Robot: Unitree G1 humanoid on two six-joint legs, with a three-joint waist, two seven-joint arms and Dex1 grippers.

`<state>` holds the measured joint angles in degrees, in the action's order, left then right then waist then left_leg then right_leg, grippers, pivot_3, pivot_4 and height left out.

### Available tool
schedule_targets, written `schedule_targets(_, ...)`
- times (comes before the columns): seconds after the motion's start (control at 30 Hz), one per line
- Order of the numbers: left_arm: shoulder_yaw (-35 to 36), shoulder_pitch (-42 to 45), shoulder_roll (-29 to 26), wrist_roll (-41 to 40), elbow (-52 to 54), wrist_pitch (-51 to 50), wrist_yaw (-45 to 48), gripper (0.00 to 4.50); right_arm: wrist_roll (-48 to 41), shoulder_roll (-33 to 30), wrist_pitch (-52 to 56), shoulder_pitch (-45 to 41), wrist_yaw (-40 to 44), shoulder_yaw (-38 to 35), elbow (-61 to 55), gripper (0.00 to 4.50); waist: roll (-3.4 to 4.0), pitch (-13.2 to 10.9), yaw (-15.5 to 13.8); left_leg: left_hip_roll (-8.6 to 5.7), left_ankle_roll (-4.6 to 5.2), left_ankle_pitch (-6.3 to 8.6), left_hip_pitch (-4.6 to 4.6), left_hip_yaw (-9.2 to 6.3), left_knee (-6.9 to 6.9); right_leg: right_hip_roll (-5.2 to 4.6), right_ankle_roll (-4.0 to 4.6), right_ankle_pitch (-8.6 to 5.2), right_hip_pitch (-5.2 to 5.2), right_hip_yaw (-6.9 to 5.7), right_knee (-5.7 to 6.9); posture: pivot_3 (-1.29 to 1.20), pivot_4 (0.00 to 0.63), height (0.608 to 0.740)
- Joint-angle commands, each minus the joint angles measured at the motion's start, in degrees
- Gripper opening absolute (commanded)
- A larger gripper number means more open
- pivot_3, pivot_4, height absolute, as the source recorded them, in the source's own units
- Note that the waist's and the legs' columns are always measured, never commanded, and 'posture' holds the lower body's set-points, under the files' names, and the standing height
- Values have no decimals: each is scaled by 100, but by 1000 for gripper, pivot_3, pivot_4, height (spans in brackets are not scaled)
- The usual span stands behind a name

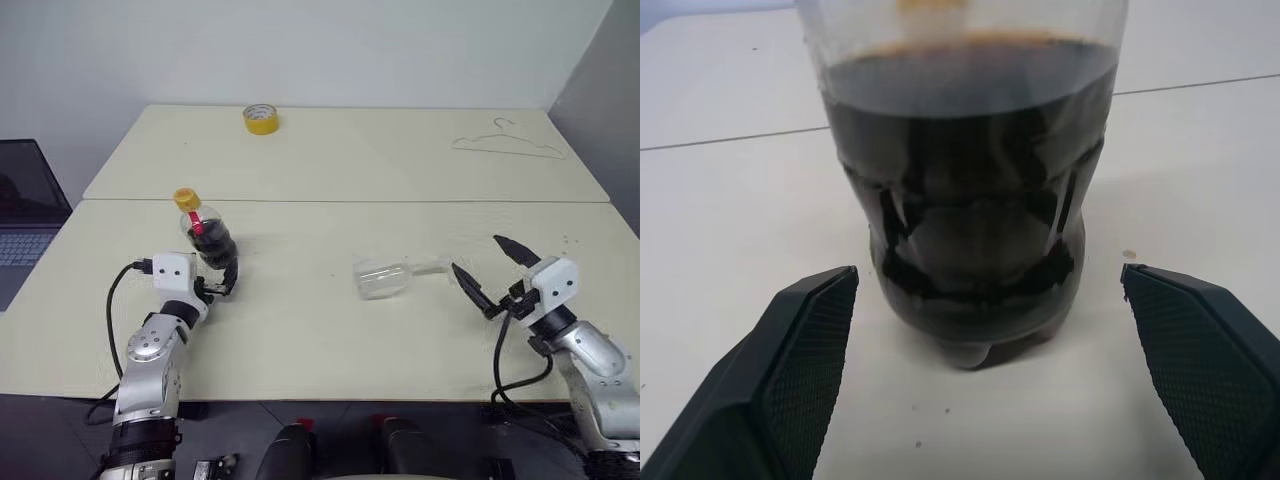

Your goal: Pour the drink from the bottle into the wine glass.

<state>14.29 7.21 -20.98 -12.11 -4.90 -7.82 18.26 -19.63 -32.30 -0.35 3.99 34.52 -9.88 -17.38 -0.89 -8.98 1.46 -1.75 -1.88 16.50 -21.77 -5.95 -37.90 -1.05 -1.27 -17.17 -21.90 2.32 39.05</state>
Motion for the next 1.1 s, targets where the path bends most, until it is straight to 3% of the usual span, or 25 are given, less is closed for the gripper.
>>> schedule_targets(0.03,51,106,-106,11,199,78,10,4460,-630,-417,589,-65,518,-82,-691,4500,-2,-1,-5,0,0,0,0,-2,0,0,0,0,2,-2,-2,0,150,740)
schedule_targets(0.3,78,343,-188,-8,104,83,33,4460,-840,-1120,1121,-294,1638,595,-1146,4500,-5,-2,-8,0,0,0,1,-7,0,0,0,0,6,-8,-4,0,150,740)
schedule_targets(0.73,103,728,-243,-97,-287,28,94,4460,-583,-304,1244,-1376,1425,1401,-947,4500,-7,-3,-14,-1,-2,-1,-1,-11,-2,-1,0,0,3,-11,-5,0,150,740)
schedule_targets(1.1,25,978,-312,-24,-704,62,257,4460,-1122,-18,2461,-2070,1008,1389,-1361,4500,-7,-3,-10,-1,-4,-2,-9,-12,-2,-1,0,0,-10,-11,-1,0,150,740)
